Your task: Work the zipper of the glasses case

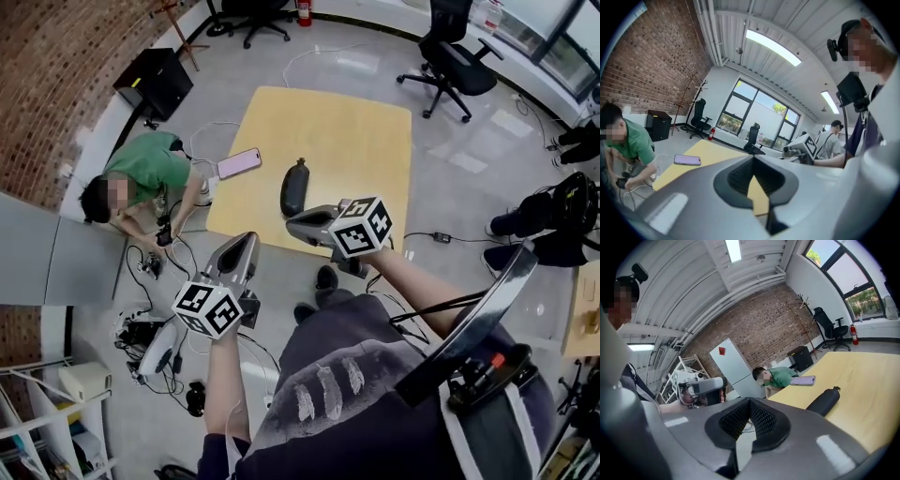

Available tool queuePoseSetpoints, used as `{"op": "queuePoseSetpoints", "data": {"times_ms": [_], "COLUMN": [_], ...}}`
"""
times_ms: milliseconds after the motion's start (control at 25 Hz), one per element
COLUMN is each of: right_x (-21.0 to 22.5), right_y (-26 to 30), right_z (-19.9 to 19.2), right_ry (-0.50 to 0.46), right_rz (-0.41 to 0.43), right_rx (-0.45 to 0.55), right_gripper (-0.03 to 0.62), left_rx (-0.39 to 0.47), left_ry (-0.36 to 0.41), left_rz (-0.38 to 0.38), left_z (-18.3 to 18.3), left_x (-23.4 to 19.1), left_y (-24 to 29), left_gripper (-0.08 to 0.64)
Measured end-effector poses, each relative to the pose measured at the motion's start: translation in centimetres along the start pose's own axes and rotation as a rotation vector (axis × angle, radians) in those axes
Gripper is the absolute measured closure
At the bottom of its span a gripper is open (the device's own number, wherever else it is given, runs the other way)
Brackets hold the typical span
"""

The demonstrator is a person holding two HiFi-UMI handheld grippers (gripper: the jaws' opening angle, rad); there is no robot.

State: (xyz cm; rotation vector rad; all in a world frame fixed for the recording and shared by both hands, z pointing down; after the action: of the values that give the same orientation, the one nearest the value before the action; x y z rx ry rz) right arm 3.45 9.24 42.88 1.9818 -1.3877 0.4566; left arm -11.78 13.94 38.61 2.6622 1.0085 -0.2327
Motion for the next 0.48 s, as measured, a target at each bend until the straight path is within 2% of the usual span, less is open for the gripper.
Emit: {"op": "queuePoseSetpoints", "data": {"times_ms": [280,360,480], "right_x": [-0.5,-0.1,0.6], "right_y": [-3.9,-4.5,-5.0], "right_z": [-0.7,-0.1,0.8], "right_ry": [0.009,0.004,-0.015], "right_rz": [0.015,0.042,0.12], "right_rx": [-0.001,0.01,0.017], "right_gripper": [0.591,0.591,0.591], "left_rx": [-0.018,-0.025,-0.021], "left_ry": [-0.016,-0.018,-0.019], "left_rz": [-0.016,0.004,0.078], "left_z": [-0.7,-0.4,0.3], "left_x": [4.2,4.7,5.4], "left_y": [1.5,1.9,3.1], "left_gripper": [0.558,0.56,0.558]}}
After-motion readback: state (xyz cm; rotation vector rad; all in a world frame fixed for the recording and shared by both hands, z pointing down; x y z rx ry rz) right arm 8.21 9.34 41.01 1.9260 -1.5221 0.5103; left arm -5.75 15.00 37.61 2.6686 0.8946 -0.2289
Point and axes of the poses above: the fingertips, and each gripper's own axes: y forward along the fingers, x to its right, z out of its top, the point moved 6 cm from there along -y, backward along the fingers, and after that the axes turned 8 degrees about y, right-handed, at the moved point
